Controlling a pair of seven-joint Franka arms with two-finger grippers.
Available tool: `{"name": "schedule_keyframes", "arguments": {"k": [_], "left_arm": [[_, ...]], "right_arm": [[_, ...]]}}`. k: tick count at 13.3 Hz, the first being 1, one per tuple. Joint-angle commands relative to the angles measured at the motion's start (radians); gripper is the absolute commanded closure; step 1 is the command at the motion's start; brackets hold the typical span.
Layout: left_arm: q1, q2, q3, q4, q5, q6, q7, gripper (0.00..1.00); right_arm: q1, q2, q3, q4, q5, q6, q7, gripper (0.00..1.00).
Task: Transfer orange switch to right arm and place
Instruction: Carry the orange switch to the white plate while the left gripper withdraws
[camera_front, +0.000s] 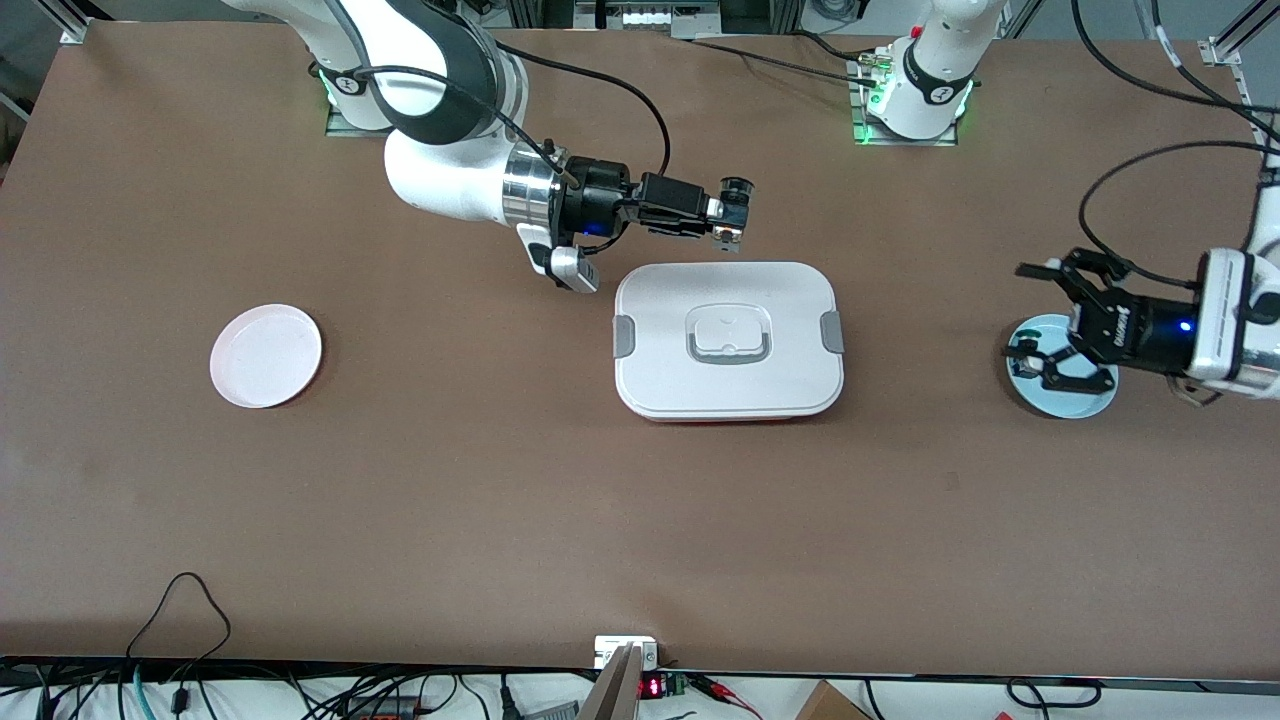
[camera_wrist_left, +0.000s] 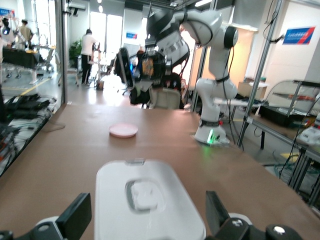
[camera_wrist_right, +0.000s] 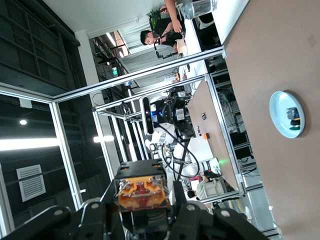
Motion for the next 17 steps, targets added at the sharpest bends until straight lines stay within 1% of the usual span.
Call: {"name": "schedule_keyframes", "arguments": {"k": [1, 2, 3, 4, 5, 7, 9, 10, 11, 12, 13, 14, 15, 16, 17], "left_arm": [[0.005, 0.032, 0.05, 0.208, 0.121, -0.045, 0.001, 0.0], [0.006, 0.03, 0.073, 0.281, 0.189, -0.041, 0.001, 0.0], [0.006, 0.027, 0.073, 0.329, 0.262, -0.038, 0.0, 0.0], [0.006, 0.018, 0.076, 0.344, 0.318, -0.038, 0.0, 0.0], [0.009, 0.004, 0.078, 0.345, 0.368, -0.039, -0.003, 0.0], [0.002, -0.04, 0.078, 0.346, 0.459, -0.004, -0.035, 0.0], [-0.003, -0.06, 0.076, 0.345, 0.484, 0.007, -0.051, 0.0], [-0.018, -0.069, 0.073, 0.345, 0.502, 0.008, -0.068, 0.0], [-0.058, -0.083, 0.088, 0.345, 0.508, 0.011, -0.088, 0.0], [-0.099, -0.129, 0.134, 0.332, 0.507, 0.011, -0.121, 0.0], [-0.165, -0.173, 0.191, 0.326, 0.507, 0.011, -0.173, 0.0], [-0.249, -0.234, 0.29, 0.311, 0.498, 0.013, -0.216, 0.0], [-0.31, -0.282, 0.355, 0.279, 0.49, 0.016, -0.25, 0.0], [-0.348, -0.339, 0.413, 0.224, 0.452, 0.045, -0.316, 0.0], [-0.387, -0.396, 0.456, 0.161, 0.444, 0.069, -0.374, 0.0]], "right_arm": [[-0.032, -0.008, 0.001, -0.009, -0.127, -0.005, -0.015, 0.95], [-0.044, -0.007, 0.001, -0.012, -0.176, -0.014, -0.013, 0.95], [-0.053, -0.007, 0.001, -0.018, -0.198, -0.029, -0.012, 0.95], [-0.061, -0.011, 0.001, -0.033, -0.2, -0.045, -0.01, 0.95], [-0.072, -0.012, 0.001, -0.054, -0.215, -0.054, -0.013, 0.95], [-0.108, -0.014, -0.001, -0.094, -0.325, -0.126, -0.023, 0.95], [-0.157, -0.018, -0.001, -0.098, -0.368, -0.207, -0.021, 0.96], [-0.188, -0.018, -0.001, -0.105, -0.393, -0.248, -0.021, 0.96], [-0.21, -0.018, -0.003, -0.108, -0.417, -0.279, -0.021, 0.95], [-0.23, -0.018, -0.003, -0.111, -0.442, -0.311, -0.021, 0.96], [-0.257, -0.018, -0.003, -0.117, -0.463, -0.345, -0.021, 0.95], [-0.283, -0.018, -0.004, -0.119, -0.488, -0.391, -0.021, 0.95], [-0.317, -0.018, -0.004, -0.119, -0.518, -0.437, -0.021, 0.95], [-0.348, -0.018, -0.004, -0.121, -0.557, -0.485, -0.021, 0.95], [-0.375, -0.018, -0.016, -0.13, -0.594, -0.543, -0.023, 0.95]]}}
